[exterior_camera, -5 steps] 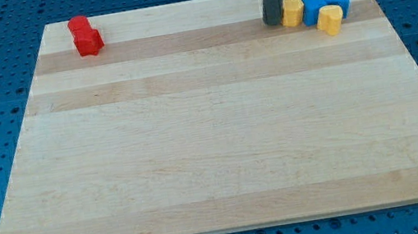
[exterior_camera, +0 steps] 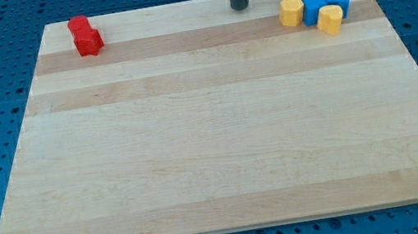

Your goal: Point your arm to the green circle

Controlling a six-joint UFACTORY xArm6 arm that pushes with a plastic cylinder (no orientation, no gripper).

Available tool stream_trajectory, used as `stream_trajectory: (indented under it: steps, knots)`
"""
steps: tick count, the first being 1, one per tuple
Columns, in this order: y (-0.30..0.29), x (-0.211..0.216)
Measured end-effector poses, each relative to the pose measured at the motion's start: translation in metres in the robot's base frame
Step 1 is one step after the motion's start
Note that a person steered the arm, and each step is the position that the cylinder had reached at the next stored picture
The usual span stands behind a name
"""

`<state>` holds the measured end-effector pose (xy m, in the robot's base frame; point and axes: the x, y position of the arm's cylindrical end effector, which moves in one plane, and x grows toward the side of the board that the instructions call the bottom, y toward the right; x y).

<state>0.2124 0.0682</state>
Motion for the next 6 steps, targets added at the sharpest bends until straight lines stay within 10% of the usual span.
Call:
stream_trajectory:
  steps: [6]
  knots:
    - [0.18,-0.021]
